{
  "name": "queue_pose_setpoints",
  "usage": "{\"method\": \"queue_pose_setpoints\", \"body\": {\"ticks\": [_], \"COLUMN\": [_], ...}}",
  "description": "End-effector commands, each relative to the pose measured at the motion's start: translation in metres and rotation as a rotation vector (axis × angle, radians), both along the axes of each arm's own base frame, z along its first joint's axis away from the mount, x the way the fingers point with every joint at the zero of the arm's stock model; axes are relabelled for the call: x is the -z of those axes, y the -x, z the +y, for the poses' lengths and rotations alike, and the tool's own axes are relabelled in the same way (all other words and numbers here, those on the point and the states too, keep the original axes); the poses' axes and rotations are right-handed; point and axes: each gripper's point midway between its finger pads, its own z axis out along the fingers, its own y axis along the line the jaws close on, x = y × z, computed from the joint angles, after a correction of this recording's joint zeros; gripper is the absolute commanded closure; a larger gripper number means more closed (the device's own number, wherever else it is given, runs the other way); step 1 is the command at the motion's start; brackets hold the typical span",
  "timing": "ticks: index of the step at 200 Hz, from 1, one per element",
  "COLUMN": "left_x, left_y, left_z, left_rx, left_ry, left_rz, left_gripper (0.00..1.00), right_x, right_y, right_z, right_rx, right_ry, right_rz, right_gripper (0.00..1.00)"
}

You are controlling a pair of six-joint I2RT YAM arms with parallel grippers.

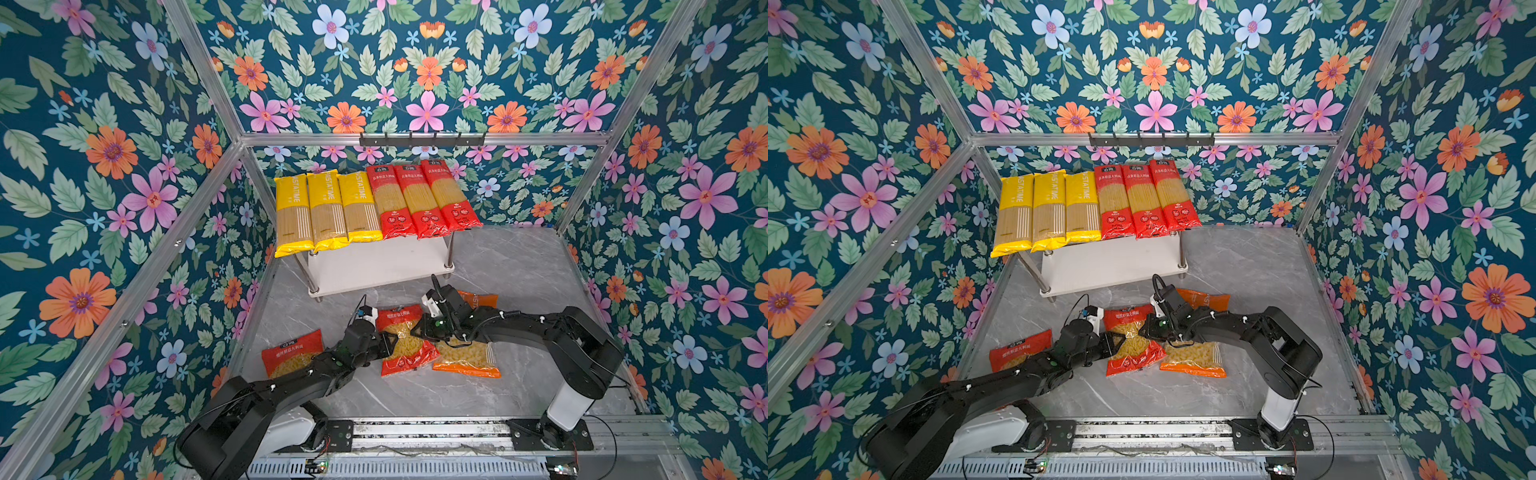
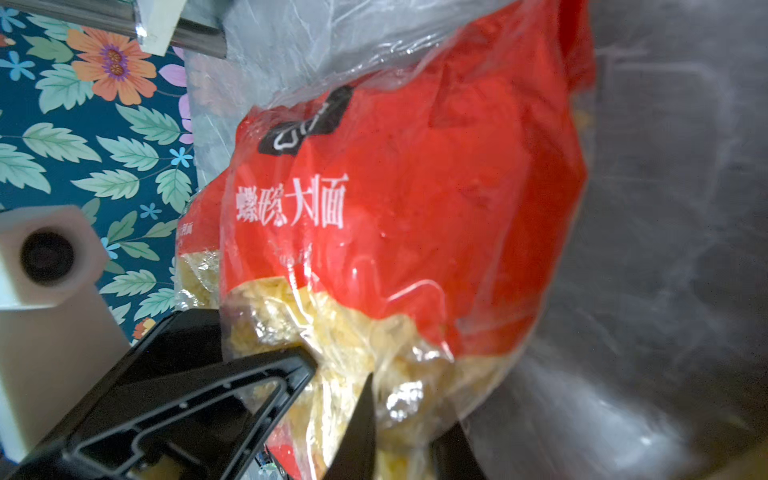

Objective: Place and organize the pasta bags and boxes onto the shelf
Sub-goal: 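Grasp the red fusilli bag with both grippers and lift it toward the shelf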

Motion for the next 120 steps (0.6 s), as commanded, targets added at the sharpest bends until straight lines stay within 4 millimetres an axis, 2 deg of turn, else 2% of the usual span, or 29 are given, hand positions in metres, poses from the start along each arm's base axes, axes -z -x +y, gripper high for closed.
{"method": "queue_pose_setpoints", "body": {"ticks": [1, 21, 39, 55, 77, 103, 120], "left_x": [-0.019, -0.032, -0.051, -0.068, -0.085, -0.097, -0.098], "left_y": [-0.007, -0.012, -0.021, -0.036, -0.063, -0.096, -0.113], "left_z": [0.006, 0.021, 0.028, 0.033, 0.052, 0.081, 0.096], "left_rx": [-0.016, -0.065, -0.092, -0.111, -0.186, -0.292, -0.343], "left_ry": [-0.025, -0.075, -0.095, -0.119, -0.201, -0.297, -0.314], "left_rz": [-0.081, -0.137, -0.205, -0.261, -0.313, -0.352, -0.339], "left_gripper": [0.72, 0.74, 0.75, 0.76, 0.77, 0.68, 0.54], "right_x": [-0.035, -0.051, -0.071, -0.086, -0.104, -0.123, -0.125], "right_y": [-0.004, -0.011, -0.026, -0.042, -0.070, -0.109, -0.131], "right_z": [0.023, 0.034, 0.044, 0.051, 0.063, 0.073, 0.075], "right_rx": [-0.026, -0.017, 0.013, 0.036, 0.088, 0.187, 0.246], "right_ry": [-0.111, -0.136, -0.176, -0.189, -0.228, -0.287, -0.291], "right_rz": [-0.069, -0.121, -0.178, -0.245, -0.357, -0.508, -0.574], "right_gripper": [0.88, 0.90, 0.94, 0.98, 1.00, 1.00, 1.00]}}
